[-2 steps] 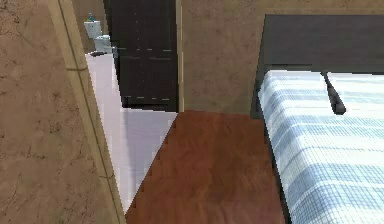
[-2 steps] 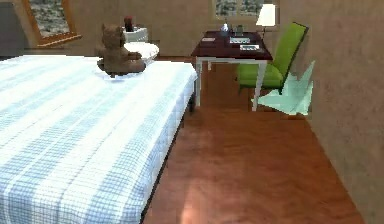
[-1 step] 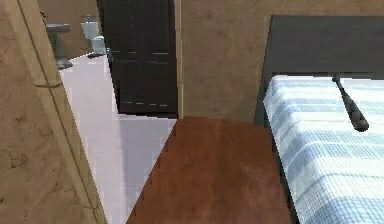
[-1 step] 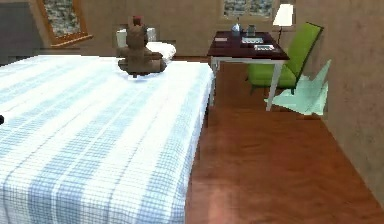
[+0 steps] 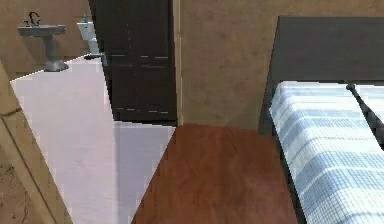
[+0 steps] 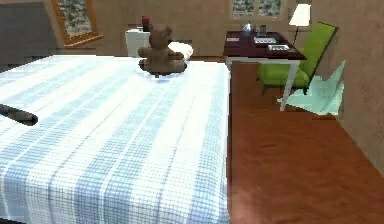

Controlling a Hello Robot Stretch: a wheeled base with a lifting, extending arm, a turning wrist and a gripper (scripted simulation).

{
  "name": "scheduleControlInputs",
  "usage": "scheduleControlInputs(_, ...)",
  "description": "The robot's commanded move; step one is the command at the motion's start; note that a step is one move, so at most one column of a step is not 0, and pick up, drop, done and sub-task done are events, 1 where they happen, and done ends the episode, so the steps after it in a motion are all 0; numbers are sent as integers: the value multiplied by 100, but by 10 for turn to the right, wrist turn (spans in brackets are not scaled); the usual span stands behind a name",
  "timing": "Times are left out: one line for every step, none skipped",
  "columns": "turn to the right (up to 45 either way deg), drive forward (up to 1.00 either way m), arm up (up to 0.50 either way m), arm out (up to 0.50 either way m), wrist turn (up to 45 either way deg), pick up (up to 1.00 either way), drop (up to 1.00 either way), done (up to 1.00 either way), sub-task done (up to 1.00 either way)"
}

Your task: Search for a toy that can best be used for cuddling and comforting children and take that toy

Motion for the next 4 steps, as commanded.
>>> scheduleControlInputs(-450,0,0,0,0,0,0,0,0)
scheduleControlInputs(-450,0,0,0,0,0,0,0,0)
scheduleControlInputs(-450,0,0,0,0,0,0,0,0)
scheduleControlInputs(-60,0,0,0,0,0,0,0,0)
